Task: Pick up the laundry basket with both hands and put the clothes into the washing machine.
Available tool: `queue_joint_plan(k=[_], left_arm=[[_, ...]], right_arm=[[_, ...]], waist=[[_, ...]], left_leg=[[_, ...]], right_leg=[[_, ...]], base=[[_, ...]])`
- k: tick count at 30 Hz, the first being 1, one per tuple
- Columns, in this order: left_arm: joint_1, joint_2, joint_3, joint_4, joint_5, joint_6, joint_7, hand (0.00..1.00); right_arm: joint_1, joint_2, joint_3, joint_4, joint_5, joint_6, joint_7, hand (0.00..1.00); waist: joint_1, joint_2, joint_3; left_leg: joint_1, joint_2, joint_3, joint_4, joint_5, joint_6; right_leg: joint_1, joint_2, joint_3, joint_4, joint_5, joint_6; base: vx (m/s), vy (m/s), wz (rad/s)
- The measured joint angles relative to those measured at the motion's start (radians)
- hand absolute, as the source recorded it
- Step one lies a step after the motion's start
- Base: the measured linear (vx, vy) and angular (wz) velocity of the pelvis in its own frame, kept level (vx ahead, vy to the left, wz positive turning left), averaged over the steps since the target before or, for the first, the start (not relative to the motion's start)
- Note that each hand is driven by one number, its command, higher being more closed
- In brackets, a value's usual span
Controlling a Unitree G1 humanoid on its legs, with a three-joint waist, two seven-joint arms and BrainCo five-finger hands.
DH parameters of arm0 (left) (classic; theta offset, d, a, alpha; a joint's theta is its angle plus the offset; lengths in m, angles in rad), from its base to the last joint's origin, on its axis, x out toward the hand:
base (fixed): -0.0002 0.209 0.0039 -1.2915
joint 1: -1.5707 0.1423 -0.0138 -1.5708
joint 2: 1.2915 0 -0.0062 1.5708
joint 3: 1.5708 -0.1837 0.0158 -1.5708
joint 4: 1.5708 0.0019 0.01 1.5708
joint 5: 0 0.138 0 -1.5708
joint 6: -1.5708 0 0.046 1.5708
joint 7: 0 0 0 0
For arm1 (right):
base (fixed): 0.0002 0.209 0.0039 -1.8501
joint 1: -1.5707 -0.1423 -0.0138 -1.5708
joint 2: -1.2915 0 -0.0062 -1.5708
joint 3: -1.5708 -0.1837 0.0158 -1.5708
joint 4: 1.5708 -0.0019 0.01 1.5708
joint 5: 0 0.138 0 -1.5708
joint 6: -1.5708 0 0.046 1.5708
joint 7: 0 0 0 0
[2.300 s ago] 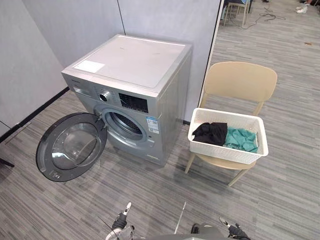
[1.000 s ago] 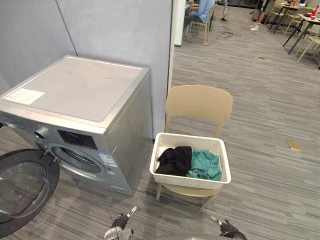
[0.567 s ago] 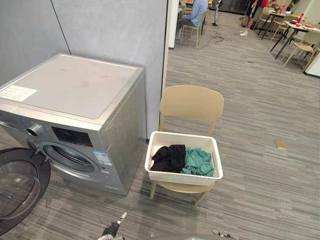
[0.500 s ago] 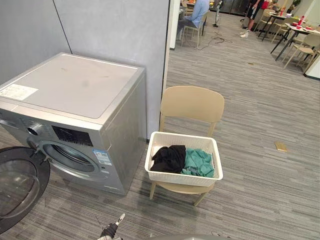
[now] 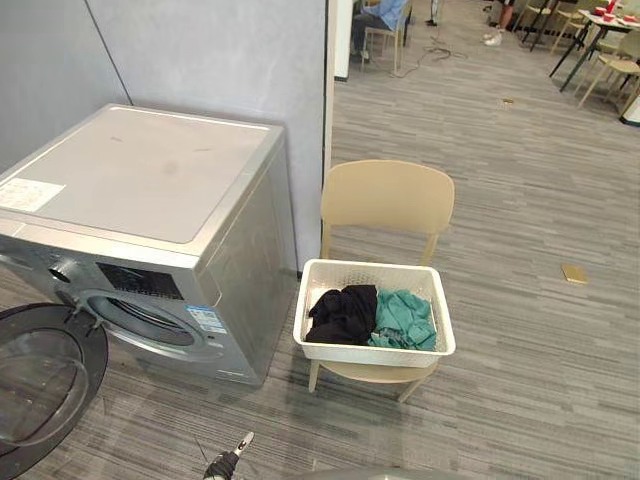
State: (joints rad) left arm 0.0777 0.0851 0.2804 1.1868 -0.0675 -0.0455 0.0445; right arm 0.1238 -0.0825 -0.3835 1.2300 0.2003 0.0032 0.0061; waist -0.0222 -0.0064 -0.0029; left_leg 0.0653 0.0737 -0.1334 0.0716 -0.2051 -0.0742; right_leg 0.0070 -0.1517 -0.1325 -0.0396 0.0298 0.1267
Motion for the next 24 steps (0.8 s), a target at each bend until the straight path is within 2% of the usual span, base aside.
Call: queue_joint_plan(k=[3, 7, 9, 12, 14, 16, 18, 20, 24], left_arm=[[0.01, 0.0, -0.014, 0.0, 0.001, -0.006, 0.001, 0.0], [0.01, 0.004, -0.05, -0.008, 0.001, -0.01, 0.001, 0.0], [0.011, 0.012, -0.067, -0.019, 0.001, -0.01, 0.002, 0.0], [0.011, 0.028, -0.109, -0.034, 0.003, -0.02, 0.003, 0.0], [0.011, 0.03, -0.124, -0.048, 0.003, -0.028, 0.004, 0.0], [0.012, 0.03, -0.133, -0.053, 0.003, -0.03, 0.005, 0.0], [0.016, 0.03, -0.138, -0.057, 0.003, -0.032, 0.004, 0.0], [0.019, 0.031, -0.146, -0.061, 0.003, -0.032, 0.004, 0.0], [0.027, 0.047, -0.151, -0.083, 0.005, -0.039, 0.004, 0.0]], right_arm=[[-0.001, 0.0, 0.002, -0.011, 0.027, -0.003, 0.0, 0.0], [-0.013, -0.004, 0.029, -0.168, 0.119, -0.007, -0.007, 0.0], [-0.066, -0.04, -0.008, -0.222, 0.153, -0.022, -0.013, 0.0], [-0.126, -0.091, 0.016, -0.339, 0.163, -0.045, -0.051, 0.0], [-0.126, -0.1, 0.074, -0.604, 0.106, -0.051, -0.071, 0.0], [-0.157, -0.1, 0.091, -0.698, 0.056, -0.062, -0.07, 0.0], [-0.204, -0.115, 0.111, -0.71, -0.017, -0.071, -0.076, 0.0], [-0.236, -0.139, 0.148, -0.712, -0.056, -0.071, -0.079, 0.0], [-0.318, -0.197, 0.302, -0.762, -0.13, -0.07, -0.053, 0.0]], waist=[[-0.01, 0.003, -0.001], [-0.01, 0.004, -0.001], [-0.006, 0.004, -0.002], [0.003, 0.003, -0.002], [0.008, 0.002, -0.002], [0.012, -0.005, -0.002], [0.015, -0.011, -0.001], [0.039, -0.017, 0.003], [0.055, -0.037, 0.026]], left_leg=[[0.0, 0.0, 0.004, -0.003, 0.0, 0.0], [0.0, -0.004, 0.014, 0.001, 0.001, -0.001], [0.0, -0.007, 0.017, 0.001, 0.001, -0.001], [-0.01, -0.012, 0.012, 0.007, 0.001, -0.002], [-0.024, -0.016, 0.011, 0.017, 0.002, -0.003], [-0.034, -0.021, 0.009, 0.017, 0.014, -0.015], [-0.037, -0.021, 0.002, 0.017, 0.018, -0.013], [-0.047, -0.021, 0.0, 0.022, 0.018, -0.013], [-0.099, -0.024, -0.009, 0.034, 0.039, -0.018]], right_leg=[[0.0, 0.0, -0.001, -0.005, -0.001, 0.001], [0.002, -0.007, -0.001, -0.007, 0.0, 0.002], [0.003, -0.011, -0.003, -0.007, 0.001, 0.004], [0.001, -0.018, -0.008, -0.007, 0.003, 0.007], [-0.009, -0.022, -0.009, -0.007, 0.005, 0.01], [-0.009, -0.028, -0.018, -0.007, 0.007, 0.012], [-0.01, -0.029, -0.034, -0.007, 0.008, 0.013], [-0.013, -0.028, -0.039, -0.007, 0.008, 0.013], [-0.046, -0.032, -0.056, 0.002, 0.013, 0.011]], base=[[0.07, -0.003, -0.02], [0.05, -0.004, -0.03], [0.0, 0.0, 0.0], [-0.03, -0.011, 0.09], [-0.05, -0.029, 0.06], [-0.05, -0.032, 0.12], [-0.04, -0.042, 0.22], [-0.06, -0.044, 0.15], [-0.11, -0.046, 0.14]])
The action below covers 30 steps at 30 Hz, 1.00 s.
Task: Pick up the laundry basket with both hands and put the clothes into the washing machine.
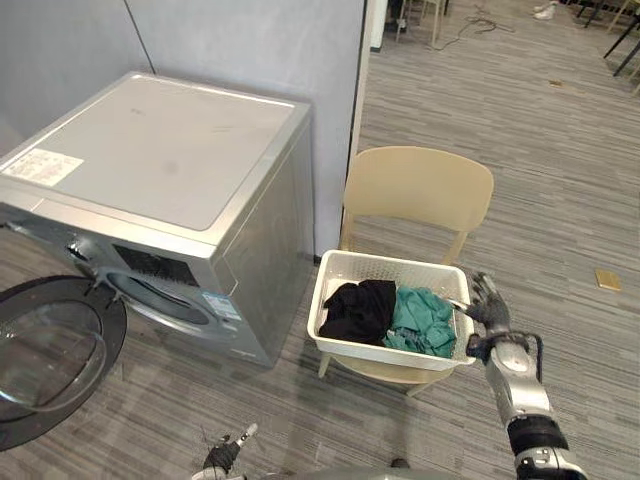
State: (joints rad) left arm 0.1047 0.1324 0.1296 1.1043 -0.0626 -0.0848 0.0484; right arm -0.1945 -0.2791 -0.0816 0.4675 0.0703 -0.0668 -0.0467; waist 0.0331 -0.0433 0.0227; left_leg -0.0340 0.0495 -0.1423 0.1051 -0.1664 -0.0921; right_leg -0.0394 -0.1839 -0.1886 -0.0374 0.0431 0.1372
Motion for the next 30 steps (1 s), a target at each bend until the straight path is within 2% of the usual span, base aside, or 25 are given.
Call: queue_joint_plan(k=[3, 5, 6, 8, 10, 14, 16, 17, 19, 22, 30], left_arm=[[-0.007, 0.011, -0.001, -0.016, 0.007, -0.005, 0.0, 0.0], [-0.014, 0.014, -0.003, -0.02, 0.008, -0.008, 0.001, 0.0], [-0.015, 0.015, -0.006, -0.024, 0.008, -0.007, 0.001, 0.0], [-0.024, 0.015, -0.019, -0.041, 0.007, -0.008, 0.014, 0.0], [-0.037, 0.014, -0.022, -0.043, 0.005, -0.008, 0.022, 0.0], [-0.056, 0.019, -0.052, -0.08, -0.006, -0.012, 0.025, 0.0], [-0.07, 0.024, -0.053, -0.083, -0.014, -0.012, 0.033, 0.0], [-0.088, 0.029, -0.055, -0.084, -0.029, -0.013, 0.047, 0.0], [-0.091, 0.035, -0.058, -0.097, -0.041, -0.015, 0.048, 0.0], [-0.124, 0.038, -0.06, -0.096, -0.047, -0.013, 0.065, 0.0], [-0.163, 0.051, -0.061, -0.122, -0.077, -0.014, 0.089, 0.0]], right_arm=[[-0.129, -0.055, 0.122, -0.001, -0.022, 0.0, 0.029, 0.0], [-0.225, -0.082, 0.192, 0.013, -0.047, -0.005, 0.046, 0.0], [-0.256, -0.085, 0.21, 0.03, -0.05, -0.005, 0.051, 0.0], [-0.372, -0.089, 0.283, 0.109, -0.084, -0.005, 0.053, 0.0], [-0.421, -0.09, 0.327, 0.158, -0.095, -0.005, 0.056, 0.0], [-0.508, -0.089, 0.376, 0.268, -0.111, 0.0, 0.074, 0.0], [-0.525, -0.089, 0.376, 0.299, -0.112, 0.003, 0.074, 0.0], [-0.544, -0.09, 0.376, 0.337, -0.117, 0.007, 0.073, 0.0], [-0.577, -0.093, 0.375, 0.376, -0.121, 0.008, 0.072, 0.0], [-0.656, -0.126, 0.362, 0.462, -0.12, 0.016, 0.069, 0.0], [-0.762, -0.177, 0.192, 0.572, -0.062, 0.036, -0.021, 0.0]], waist=[[0.021, -0.013, 0.065], [0.046, -0.02, 0.111], [0.052, -0.019, 0.123], [0.084, -0.026, 0.181], [0.104, -0.029, 0.207], [0.122, -0.043, 0.263], [0.121, -0.049, 0.291], [0.122, -0.056, 0.324], [0.121, -0.062, 0.342], [0.122, -0.061, 0.383], [0.121, -0.057, 0.408]], left_leg=[[-0.035, -0.002, -0.015, 0.0, 0.029, -0.007], [-0.064, -0.003, -0.031, 0.0, 0.049, -0.015], [-0.075, -0.002, -0.043, 0.0, 0.056, -0.016], [-0.109, 0.005, -0.067, -0.002, 0.076, -0.022], [-0.134, 0.008, -0.083, -0.009, 0.093, -0.027], [-0.169, 0.005, -0.09, -0.048, 0.134, -0.022], [-0.173, 0.004, -0.091, -0.061, 0.149, -0.023], [-0.177, 0.005, -0.091, -0.067, 0.156, -0.023], [-0.197, 0.006, -0.09, -0.069, 0.164, -0.028], [-0.223, 0.012, -0.093, -0.071, 0.18, -0.034], [-0.273, 0.04, -0.103, -0.073, 0.195, -0.047]], right_leg=[[-0.029, 0.0, -0.006, 0.0, 0.02, -0.005], [-0.05, 0.0, -0.016, -0.001, 0.031, -0.012], [-0.056, 0.002, -0.025, -0.001, 0.037, -0.017], [-0.076, 0.011, -0.048, -0.001, 0.046, -0.024], [-0.094, 0.014, -0.061, -0.002, 0.059, -0.031], [-0.138, 0.009, -0.065, -0.003, 0.089, -0.034], [-0.143, 0.007, -0.064, -0.006, 0.096, -0.033], [-0.147, 0.008, -0.062, -0.012, 0.107, -0.037], [-0.168, 0.01, -0.057, -0.015, 0.117, -0.036], [-0.195, 0.016, -0.054, -0.016, 0.133, -0.043], [-0.242, 0.045, -0.058, -0.016, 0.139, -0.051]], base=[[-0.17, -0.059, 0.14], [-0.13, -0.048, 0.21], [-0.16, -0.058, 0.31], [-0.2, -0.074, 0.33], [-0.17, -0.049, 0.25], [-0.18, -0.001, 0.13], [-0.17, 0.028, 0.07], [-0.15, 0.022, 0.04], [-0.12, 0.018, -0.03], [-0.12, 0.009, -0.02], [-0.01, -0.007, 0.0]])
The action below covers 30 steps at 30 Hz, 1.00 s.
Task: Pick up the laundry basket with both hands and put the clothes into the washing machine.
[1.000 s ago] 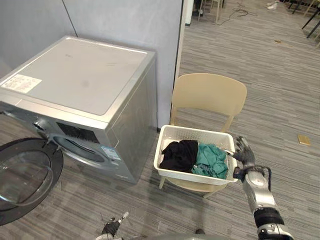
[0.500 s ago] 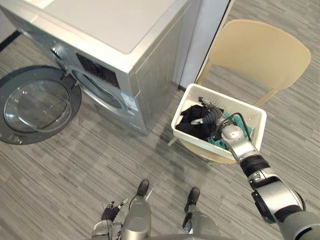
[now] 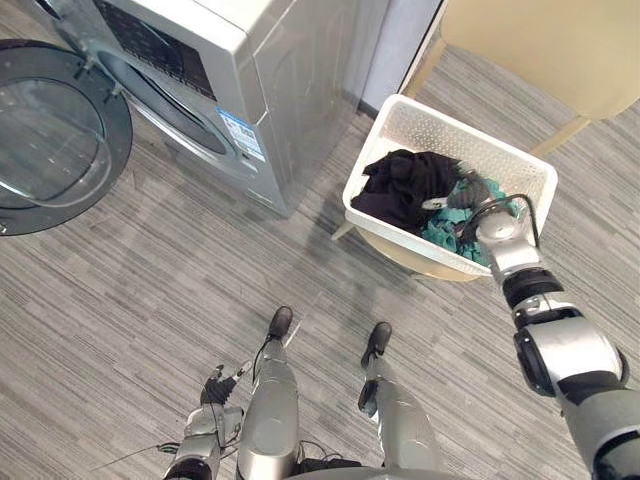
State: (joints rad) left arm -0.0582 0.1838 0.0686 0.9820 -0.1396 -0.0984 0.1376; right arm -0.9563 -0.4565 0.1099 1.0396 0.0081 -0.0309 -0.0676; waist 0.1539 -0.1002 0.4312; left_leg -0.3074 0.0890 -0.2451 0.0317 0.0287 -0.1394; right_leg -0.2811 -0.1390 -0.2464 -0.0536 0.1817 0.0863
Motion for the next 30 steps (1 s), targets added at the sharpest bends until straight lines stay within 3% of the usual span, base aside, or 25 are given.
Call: queue_joint_plan(k=[7, 13, 21, 29, 30], left_arm=[[-0.021, -0.002, 0.0, -0.014, -0.008, -0.007, 0.018, 0.0], [-0.041, 0.002, -0.016, -0.025, -0.02, -0.008, 0.018, 0.0], [-0.053, 0.005, -0.021, -0.033, -0.027, -0.007, 0.02, 0.0], [-0.068, 0.004, -0.04, -0.069, -0.027, -0.022, 0.023, 0.0], [-0.076, 0.004, -0.04, -0.069, -0.027, -0.021, 0.023, 0.0]], right_arm=[[-0.036, -0.054, -0.041, 0.005, 0.04, 0.004, -0.025, 0.0], [-0.037, -0.052, -0.064, 0.051, 0.105, 0.006, -0.024, 0.0], [-0.04, -0.03, -0.081, 0.107, 0.109, 0.006, -0.024, 0.0], [-0.073, -0.022, -0.067, 0.156, 0.099, 0.01, -0.024, 0.0], [-0.084, -0.023, -0.056, 0.16, 0.098, 0.01, -0.025, 0.0]], waist=[[-0.009, 0.004, 0.024], [-0.006, 0.006, 0.045], [0.001, 0.008, 0.046], [0.037, 0.013, 0.05], [0.053, 0.013, 0.05]], left_leg=[[-0.033, 0.0, 0.0, -0.001, 0.0, 0.0], [-0.045, -0.001, -0.014, 0.001, 0.0, 0.0], [-0.096, -0.002, -0.053, 0.005, 0.006, -0.008], [-0.161, -0.002, -0.109, 0.043, 0.006, -0.011], [-0.181, -0.002, -0.114, 0.052, 0.006, -0.012]], right_leg=[[-0.033, 0.001, 0.006, -0.002, 0.001, 0.0], [-0.038, 0.001, 0.0, -0.002, 0.001, -0.001], [-0.067, 0.004, -0.027, -0.003, 0.0, 0.0], [-0.08, 0.016, -0.058, -0.007, 0.0, 0.0], [-0.093, 0.018, -0.06, -0.007, 0.0, 0.0]], base=[[0.02, -0.003, -0.01], [0.02, -0.003, 0.05], [0.0, -0.008, 0.1], [-0.01, -0.007, 0.18], [-0.04, 0.003, 0.12]])
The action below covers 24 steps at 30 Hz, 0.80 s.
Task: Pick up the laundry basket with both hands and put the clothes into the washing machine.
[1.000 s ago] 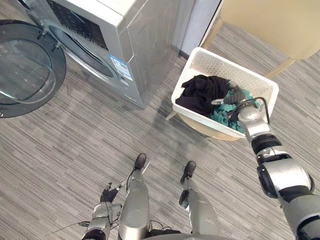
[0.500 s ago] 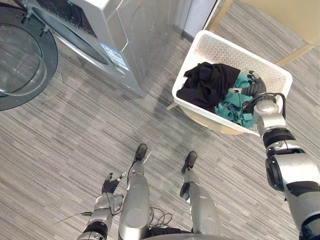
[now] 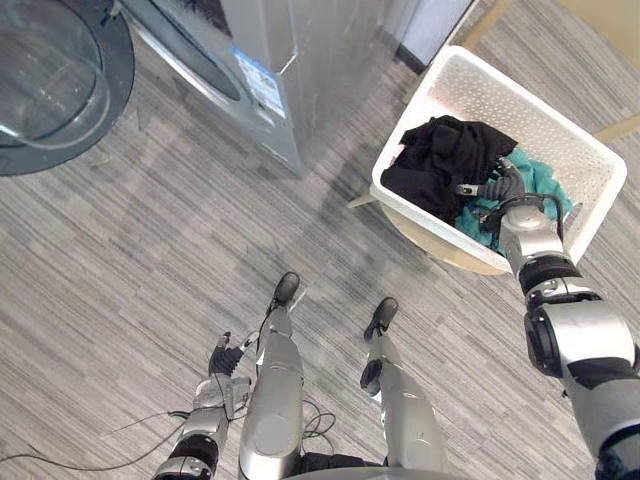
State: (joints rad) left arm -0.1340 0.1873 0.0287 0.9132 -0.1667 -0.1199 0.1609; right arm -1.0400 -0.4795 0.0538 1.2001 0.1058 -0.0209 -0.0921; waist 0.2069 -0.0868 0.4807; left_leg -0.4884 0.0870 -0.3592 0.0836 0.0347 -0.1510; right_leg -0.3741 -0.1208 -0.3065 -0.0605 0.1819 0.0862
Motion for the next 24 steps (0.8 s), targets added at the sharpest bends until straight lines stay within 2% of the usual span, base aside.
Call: queue_joint_plan(k=[6, 7, 8, 9, 13, 14, 17, 21, 24], left_arm=[[-0.006, -0.003, 0.024, 0.0, 0.0, 0.001, 0.021, 0.0], [-0.016, -0.014, 0.025, -0.002, -0.001, 0.002, 0.022, 0.0], [-0.02, -0.023, 0.031, -0.005, -0.001, 0.001, 0.022, 0.0], [-0.027, -0.041, 0.049, -0.017, -0.001, 0.001, 0.026, 0.0], [-0.071, -0.072, 0.053, -0.047, -0.017, 0.001, 0.038, 0.0], [-0.087, -0.08, 0.053, -0.055, -0.017, 0.0, 0.038, 0.0], [-0.107, -0.089, 0.053, -0.063, -0.082, -0.006, 0.036, 0.0], [-0.12, -0.122, 0.063, -0.061, -0.167, -0.012, 0.037, 0.0], [-0.122, -0.127, 0.067, -0.061, -0.169, -0.011, 0.036, 0.0]], right_arm=[[-0.047, -0.003, 0.025, 0.028, -0.053, -0.001, -0.025, 0.0], [-0.061, -0.025, 0.043, 0.019, -0.074, -0.002, -0.041, 0.0], [-0.064, -0.035, 0.051, 0.005, -0.078, -0.002, -0.044, 0.0], [-0.065, -0.051, 0.075, -0.031, -0.08, -0.005, -0.062, 1.0], [-0.071, -0.107, 0.137, -0.112, -0.094, -0.021, -0.127, 1.0], [-0.071, -0.141, 0.152, -0.124, -0.115, -0.019, -0.131, 1.0], [-0.091, -0.186, 0.194, -0.126, -0.127, -0.007, -0.132, 1.0], [-0.103, -0.213, 0.23, -0.128, -0.126, -0.001, -0.132, 1.0], [-0.099, -0.196, 0.241, -0.134, -0.125, 0.001, -0.126, 1.0]], waist=[[0.036, 0.001, 0.001], [0.054, 0.001, 0.001], [0.06, 0.001, 0.001], [0.062, 0.0, 0.002], [0.072, -0.004, 0.004], [0.085, -0.008, 0.006], [0.089, -0.008, 0.006], [0.115, -0.009, 0.006], [0.117, -0.009, 0.005]], left_leg=[[-0.119, -0.003, -0.062, 0.06, -0.007, -0.011], [-0.15, 0.0, -0.07, 0.068, -0.007, -0.011], [-0.163, 0.0, -0.073, 0.072, -0.007, -0.011], [-0.192, 0.0, -0.081, 0.079, -0.007, -0.012], [-0.298, 0.002, -0.118, 0.133, -0.014, -0.024], [-0.32, 0.003, -0.126, 0.152, -0.02, -0.032], [-0.363, 0.004, -0.154, 0.178, -0.026, -0.039], [-0.387, 0.013, -0.156, 0.185, -0.028, -0.038], [-0.386, 0.017, -0.153, 0.201, -0.031, -0.044]], right_leg=[[-0.057, 0.015, -0.045, 0.0, -0.001, 0.0], [-0.079, 0.018, -0.051, 0.0, -0.001, 0.001], [-0.089, 0.018, -0.054, 0.0, -0.001, 0.001], [-0.11, 0.019, -0.063, 0.002, -0.001, 0.001], [-0.172, 0.031, -0.105, 0.007, 0.0, 0.0], [-0.184, 0.037, -0.112, 0.008, 0.0, 0.0], [-0.206, 0.047, -0.141, 0.02, -0.004, -0.005], [-0.225, 0.055, -0.151, 0.027, -0.006, -0.008], [-0.225, 0.057, -0.153, 0.045, -0.016, -0.022]], base=[[-0.03, 0.009, 0.21], [-0.04, 0.005, 0.13], [-0.05, 0.008, 0.09], [-0.06, 0.015, 0.1], [-0.04, 0.026, 0.08], [-0.02, 0.017, 0.04], [0.01, 0.023, 0.09], [0.02, 0.016, -0.01], [0.06, 0.045, -0.02]])
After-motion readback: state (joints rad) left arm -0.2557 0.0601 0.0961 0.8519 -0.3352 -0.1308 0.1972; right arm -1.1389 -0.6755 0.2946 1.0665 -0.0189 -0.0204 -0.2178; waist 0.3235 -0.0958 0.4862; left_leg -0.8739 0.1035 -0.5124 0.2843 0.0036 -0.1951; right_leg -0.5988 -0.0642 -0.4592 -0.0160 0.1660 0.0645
